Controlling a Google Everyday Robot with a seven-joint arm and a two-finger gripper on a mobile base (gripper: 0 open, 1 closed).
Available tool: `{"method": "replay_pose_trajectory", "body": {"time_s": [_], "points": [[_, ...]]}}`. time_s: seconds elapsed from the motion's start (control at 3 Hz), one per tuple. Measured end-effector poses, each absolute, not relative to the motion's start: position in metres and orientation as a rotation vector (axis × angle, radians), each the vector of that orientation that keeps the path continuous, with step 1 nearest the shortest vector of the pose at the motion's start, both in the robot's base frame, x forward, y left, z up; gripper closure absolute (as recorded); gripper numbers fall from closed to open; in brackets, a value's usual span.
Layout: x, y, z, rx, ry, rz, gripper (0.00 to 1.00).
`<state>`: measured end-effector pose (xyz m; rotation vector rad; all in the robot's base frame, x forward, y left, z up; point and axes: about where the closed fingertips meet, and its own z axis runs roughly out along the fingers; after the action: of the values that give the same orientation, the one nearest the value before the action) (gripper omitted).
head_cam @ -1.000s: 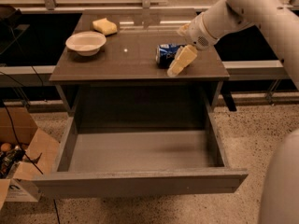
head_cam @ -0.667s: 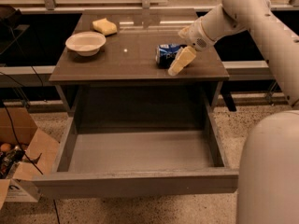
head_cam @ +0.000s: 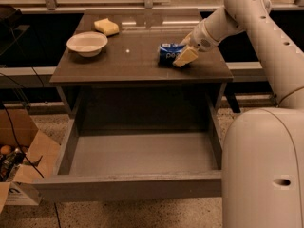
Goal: Place pepsi can into top drawer
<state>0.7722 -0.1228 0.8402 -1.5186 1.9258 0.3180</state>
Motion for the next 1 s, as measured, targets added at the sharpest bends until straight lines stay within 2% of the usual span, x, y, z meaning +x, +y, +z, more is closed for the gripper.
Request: {"method": "replay_pose_trajectory", "body": {"time_s": [0.33, 0.67, 1.0], "points": [[0.759, -0.119, 0.861, -1.541, 1.909, 0.305, 0.73], [0.704, -0.105, 0.919, -1.524, 1.818, 0.322, 1.00], [0.643, -0.064, 0.934, -1.576, 1.763, 0.409, 1.00]]}}
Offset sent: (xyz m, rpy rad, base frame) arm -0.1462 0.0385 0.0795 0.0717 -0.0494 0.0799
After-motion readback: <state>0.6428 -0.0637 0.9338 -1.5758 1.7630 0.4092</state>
